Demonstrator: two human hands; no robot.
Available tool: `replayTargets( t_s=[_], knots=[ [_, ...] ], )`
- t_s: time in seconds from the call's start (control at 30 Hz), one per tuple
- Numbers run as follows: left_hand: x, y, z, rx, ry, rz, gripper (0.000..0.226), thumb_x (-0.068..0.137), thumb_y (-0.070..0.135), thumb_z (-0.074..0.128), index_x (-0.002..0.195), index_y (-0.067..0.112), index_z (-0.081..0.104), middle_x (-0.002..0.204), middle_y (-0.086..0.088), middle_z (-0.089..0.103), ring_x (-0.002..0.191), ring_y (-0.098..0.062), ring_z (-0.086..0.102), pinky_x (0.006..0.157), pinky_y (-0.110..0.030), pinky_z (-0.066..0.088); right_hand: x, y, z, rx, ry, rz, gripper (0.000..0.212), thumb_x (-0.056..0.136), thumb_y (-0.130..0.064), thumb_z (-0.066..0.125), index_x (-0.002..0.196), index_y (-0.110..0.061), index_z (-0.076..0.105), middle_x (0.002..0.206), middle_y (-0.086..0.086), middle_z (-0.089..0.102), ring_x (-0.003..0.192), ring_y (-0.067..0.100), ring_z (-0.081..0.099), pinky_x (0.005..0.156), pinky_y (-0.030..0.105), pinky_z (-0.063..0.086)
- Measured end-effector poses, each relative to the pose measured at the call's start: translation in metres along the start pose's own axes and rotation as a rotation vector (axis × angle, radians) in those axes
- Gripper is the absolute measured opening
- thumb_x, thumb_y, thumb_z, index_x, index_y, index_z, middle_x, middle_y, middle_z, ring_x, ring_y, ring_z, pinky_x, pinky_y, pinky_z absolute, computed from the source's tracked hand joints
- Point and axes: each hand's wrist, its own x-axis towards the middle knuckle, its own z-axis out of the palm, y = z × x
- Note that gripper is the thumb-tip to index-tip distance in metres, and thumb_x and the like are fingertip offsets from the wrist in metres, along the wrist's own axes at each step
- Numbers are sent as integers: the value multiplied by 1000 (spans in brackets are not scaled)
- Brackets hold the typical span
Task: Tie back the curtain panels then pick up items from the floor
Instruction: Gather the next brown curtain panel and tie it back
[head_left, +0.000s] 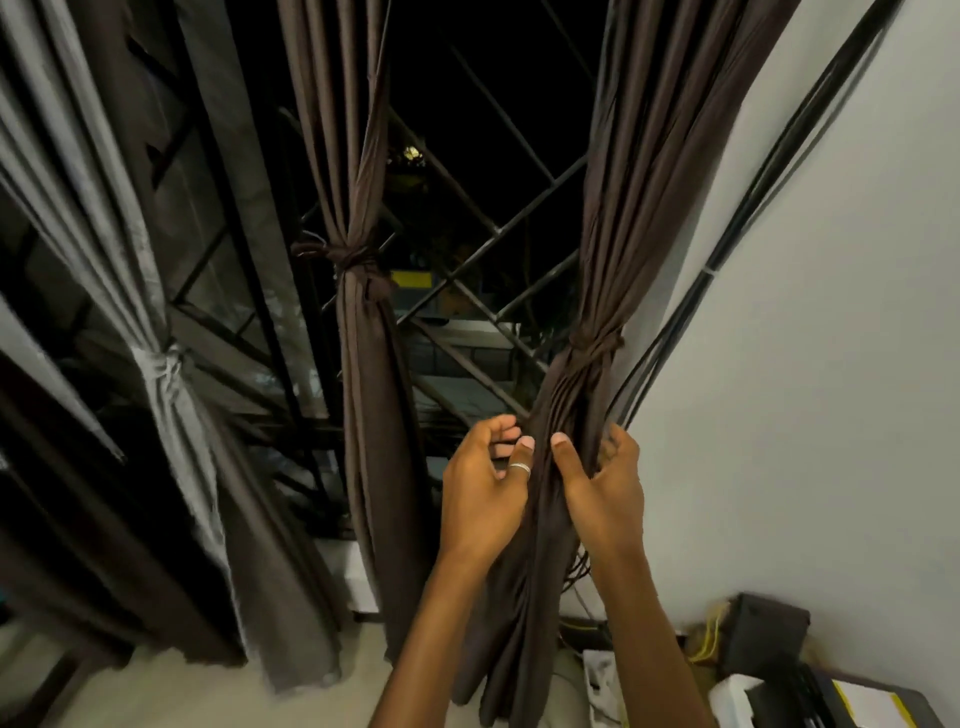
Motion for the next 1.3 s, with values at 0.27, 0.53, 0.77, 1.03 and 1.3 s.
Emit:
replayTargets(
  t_s=[0.27, 0.53, 0.77, 1.03, 1.3],
  knots=[
    [-52, -48, -47, 133, 182, -149, 21, 98, 25, 64, 118, 25, 64, 100, 19, 70, 91, 10, 64, 73, -2, 46, -49, 48, 50, 9, -142, 160, 39, 96, -31, 68, 130, -15, 59, 126, 3, 63, 112, 15, 62, 88, 21, 48],
    [-83, -64, -107, 153, 264, -209, 20, 98, 28, 63, 117, 30, 64, 97, 17, 72, 90, 3, 67, 75, -11, 52, -97, 37, 93, 25, -340, 164, 7, 100, -29, 63, 105, -28, 68, 100, -15, 71, 94, 0, 66, 80, 19, 51],
    [-103, -62, -199, 54, 306, -195, 18, 99, 28, 62, 117, 24, 65, 91, 11, 71, 80, 1, 66, 69, -9, 50, -153, 5, 159, -11, -372, 72, 8, 99, -32, 62, 97, -33, 69, 94, -12, 72, 93, 5, 68, 86, 27, 53],
    [-125, -75, -337, 57, 304, -240, 19, 98, 29, 61, 115, 28, 69, 94, 16, 73, 77, 7, 65, 71, -17, 51, -256, -29, 251, -15, -464, 5, 4, 97, -34, 64, 95, -35, 67, 90, -15, 73, 84, -2, 69, 72, 18, 52],
    [-136, -111, -385, 45, 289, -268, 13, 98, 21, 60, 105, 29, 68, 83, 22, 69, 77, 18, 62, 62, 0, 43, -300, -23, 298, -1, -494, 24, 5, 97, -30, 66, 101, -30, 70, 94, -11, 74, 88, 3, 70, 83, 31, 60]
  ],
)
